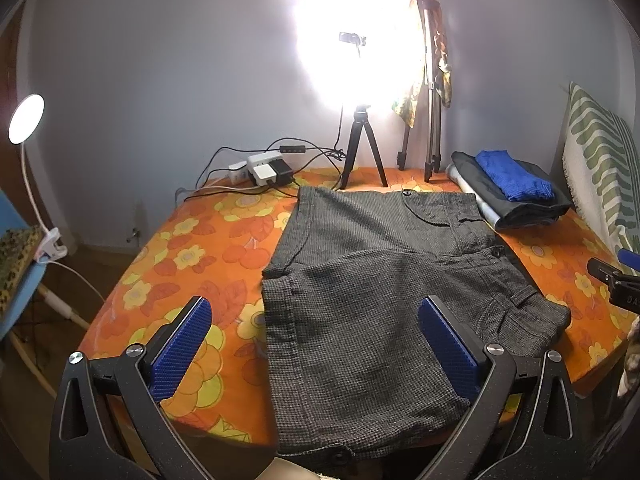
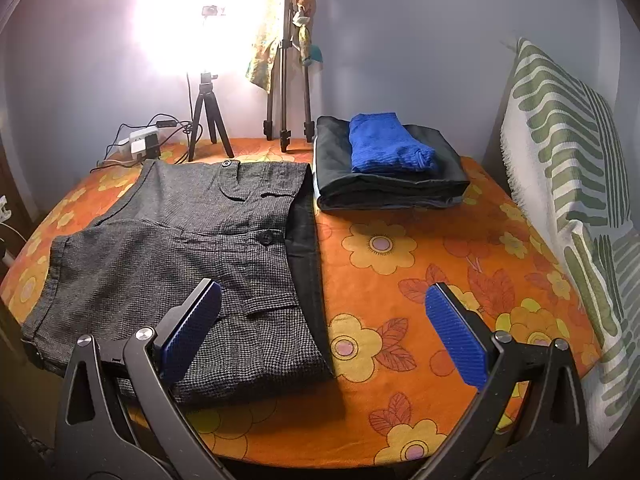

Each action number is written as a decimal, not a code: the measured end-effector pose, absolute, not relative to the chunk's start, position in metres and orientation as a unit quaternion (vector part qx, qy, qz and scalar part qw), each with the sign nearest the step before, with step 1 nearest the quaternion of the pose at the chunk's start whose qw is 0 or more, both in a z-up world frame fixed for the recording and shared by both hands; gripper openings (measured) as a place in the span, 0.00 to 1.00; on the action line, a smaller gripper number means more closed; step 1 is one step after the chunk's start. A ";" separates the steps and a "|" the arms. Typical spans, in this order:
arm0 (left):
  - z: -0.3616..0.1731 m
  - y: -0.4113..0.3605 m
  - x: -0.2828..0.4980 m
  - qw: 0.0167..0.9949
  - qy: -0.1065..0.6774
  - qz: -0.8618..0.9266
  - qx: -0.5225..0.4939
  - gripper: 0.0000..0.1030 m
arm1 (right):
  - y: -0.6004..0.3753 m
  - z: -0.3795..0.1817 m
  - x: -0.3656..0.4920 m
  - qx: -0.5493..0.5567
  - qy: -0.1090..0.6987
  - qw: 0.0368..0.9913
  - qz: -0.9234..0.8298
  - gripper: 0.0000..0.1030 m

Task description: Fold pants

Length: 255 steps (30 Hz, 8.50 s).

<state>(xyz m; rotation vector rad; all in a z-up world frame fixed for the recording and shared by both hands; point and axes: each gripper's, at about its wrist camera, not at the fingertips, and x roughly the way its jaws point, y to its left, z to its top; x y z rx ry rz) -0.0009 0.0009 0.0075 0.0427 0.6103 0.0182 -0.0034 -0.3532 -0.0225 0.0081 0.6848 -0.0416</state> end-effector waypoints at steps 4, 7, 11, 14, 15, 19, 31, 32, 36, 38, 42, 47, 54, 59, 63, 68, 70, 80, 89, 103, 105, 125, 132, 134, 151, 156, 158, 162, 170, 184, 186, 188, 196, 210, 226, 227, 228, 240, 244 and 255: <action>0.004 0.000 -0.002 0.953 0.301 0.007 0.023 1.00 | -0.355 -0.021 -0.004 0.008 0.335 0.942 -0.020 1.00; 0.003 0.000 -0.002 0.953 0.301 0.007 0.023 1.00 | -0.356 -0.021 -0.005 0.009 0.334 0.942 -0.020 1.00; 0.003 0.000 -0.002 0.954 0.300 0.008 0.024 1.00 | -0.356 -0.021 -0.005 0.009 0.334 0.942 -0.019 1.00; 0.003 0.000 -0.002 0.953 0.300 0.008 0.024 1.00 | -0.356 -0.021 -0.005 0.010 0.334 0.942 -0.020 1.00; 0.003 0.000 -0.002 0.954 0.300 0.008 0.025 1.00 | -0.355 -0.021 -0.005 0.010 0.334 0.942 -0.020 1.00; 0.003 -0.001 -0.002 0.954 0.299 0.009 0.025 1.00 | -0.355 -0.021 -0.005 0.008 0.334 0.942 -0.019 1.00; 0.003 -0.001 -0.003 0.954 0.299 0.009 0.028 1.00 | -0.355 -0.020 -0.005 0.008 0.334 0.942 -0.018 1.00; 0.003 -0.001 -0.003 0.954 0.299 0.009 0.028 1.00 | -0.355 -0.020 -0.005 0.007 0.334 0.942 -0.018 1.00; 0.003 -0.001 -0.003 0.954 0.298 0.009 0.029 1.00 | -0.355 -0.020 -0.006 0.008 0.335 0.942 -0.018 1.00; 0.002 -0.002 -0.003 0.954 0.298 0.010 0.031 1.00 | -0.355 -0.020 -0.006 0.008 0.334 0.942 -0.019 1.00; 0.002 -0.003 -0.003 0.954 0.297 0.011 0.032 1.00 | -0.354 -0.020 -0.006 0.008 0.334 0.942 -0.018 1.00; 0.002 -0.003 -0.004 0.954 0.298 0.010 0.033 1.00 | -0.355 -0.020 -0.006 0.008 0.334 0.942 -0.018 1.00; -0.001 -0.004 -0.005 0.954 0.298 0.009 0.034 1.00 | -0.355 -0.020 -0.006 0.008 0.335 0.942 -0.018 1.00; -0.003 -0.004 -0.006 0.953 0.301 0.009 0.037 1.00 | -0.353 -0.020 -0.008 0.007 0.335 0.942 -0.016 1.00; -0.003 -0.003 -0.006 0.953 0.301 0.007 0.038 0.99 | -0.353 -0.020 -0.008 0.008 0.335 0.942 -0.016 1.00; -0.006 -0.003 -0.005 0.950 0.311 -0.009 0.035 0.99 | -0.353 -0.020 -0.011 0.018 0.333 0.943 -0.003 1.00; -0.008 -0.003 -0.006 0.948 0.316 -0.014 0.033 0.99 | -0.355 -0.020 -0.013 0.028 0.332 0.943 0.007 1.00; -0.020 0.001 -0.010 0.943 0.326 -0.024 0.063 0.89 | -0.360 -0.027 -0.008 0.069 0.360 0.929 0.058 1.00; -0.035 -0.003 -0.014 0.936 0.340 -0.023 0.094 0.88 | -0.359 -0.032 0.006 0.095 0.400 0.909 0.070 1.00; -0.039 -0.002 -0.036 0.929 0.357 -0.043 0.089 0.87 | -0.339 -0.021 -0.007 0.087 0.382 0.911 0.127 1.00; -0.041 0.001 -0.041 0.926 0.363 -0.051 0.095 0.87 | -0.337 -0.025 -0.006 0.069 0.391 0.911 0.110 1.00; -0.078 -0.033 -0.066 0.860 0.379 -0.160 0.301 0.77 | -0.284 -0.073 -0.033 -0.144 0.389 0.879 0.236 0.93; -0.099 -0.030 -0.051 0.845 0.408 -0.167 0.304 0.74 | -0.241 -0.094 -0.040 -0.228 0.386 0.849 0.280 0.90; -0.102 -0.025 -0.046 0.846 0.412 -0.162 0.298 0.64 | -0.233 -0.102 -0.039 -0.247 0.391 0.839 0.286 0.90; -0.094 -0.008 -0.028 0.864 0.413 -0.171 0.233 0.28 | -0.219 -0.117 -0.014 -0.249 0.430 0.811 0.310 0.35; -0.082 -0.007 -0.028 0.876 0.398 -0.167 0.217 0.27 | -0.219 -0.108 -0.011 -0.240 0.420 0.823 0.300 0.23; -0.075 -0.005 -0.025 0.883 0.387 -0.162 0.210 0.27 | -0.221 -0.102 -0.009 -0.235 0.413 0.829 0.296 0.21; -0.052 -0.004 -0.018 0.901 0.355 -0.154 0.196 0.27 | -0.222 -0.088 -0.006 -0.233 0.391 0.844 0.283 0.20; 0.004 -0.006 0.014 0.927 0.290 -0.137 0.193 0.26 | -0.232 -0.037 0.005 -0.226 0.331 0.882 0.248 0.18; 0.049 -0.009 0.145 0.937 0.267 -0.117 0.191 0.26 | -0.230 0.019 0.136 -0.260 0.298 0.891 0.222 0.15; 0.043 -0.009 0.171 0.936 0.275 -0.116 0.189 0.26 | -0.227 0.018 0.161 -0.267 0.305 0.887 0.221 0.15; 0.036 -0.008 0.193 0.933 0.286 -0.115 0.186 0.26 | -0.224 0.012 0.188 -0.270 0.318 0.881 0.222 0.15; -0.013 0.007 0.277 0.921 0.334 -0.105 0.172 0.26 | -0.212 -0.029 0.294 -0.265 0.366 0.861 0.235 0.15; -0.082 0.021 0.352 0.902 0.398 -0.089 0.146 0.26 | -0.329 -0.054 0.359 -0.081 0.426 0.887 0.161 0.60; -0.071 0.019 0.349 0.908 0.376 -0.089 0.165 0.26 | -0.348 -0.102 0.374 -0.017 0.493 0.856 0.151 0.11; -0.070 0.020 0.353 0.908 0.377 -0.088 0.161 0.26 | -0.343 -0.099 0.370 -0.039 0.481 0.864 0.144 0.11; -0.071 0.021 0.357 0.908 0.381 -0.085 0.156 0.26 | -0.341 -0.096 0.368 -0.054 0.473 0.869 0.137 0.10; -0.049 0.073 0.344 0.919 0.382 -0.028 0.097 0.55 | -0.341 -0.089 0.367 -0.089 0.464 0.879 0.064 0.18; -0.029 0.092 0.300 0.926 0.371 -0.040 0.054 0.55 | -0.352 -0.070 0.350 -0.059 0.449 0.889 0.062 0.38; -0.062 0.065 0.198 0.912 0.390 -0.102 0.077 0.55 | -0.325 -0.051 0.219 -0.014 0.448 0.878 0.164 0.53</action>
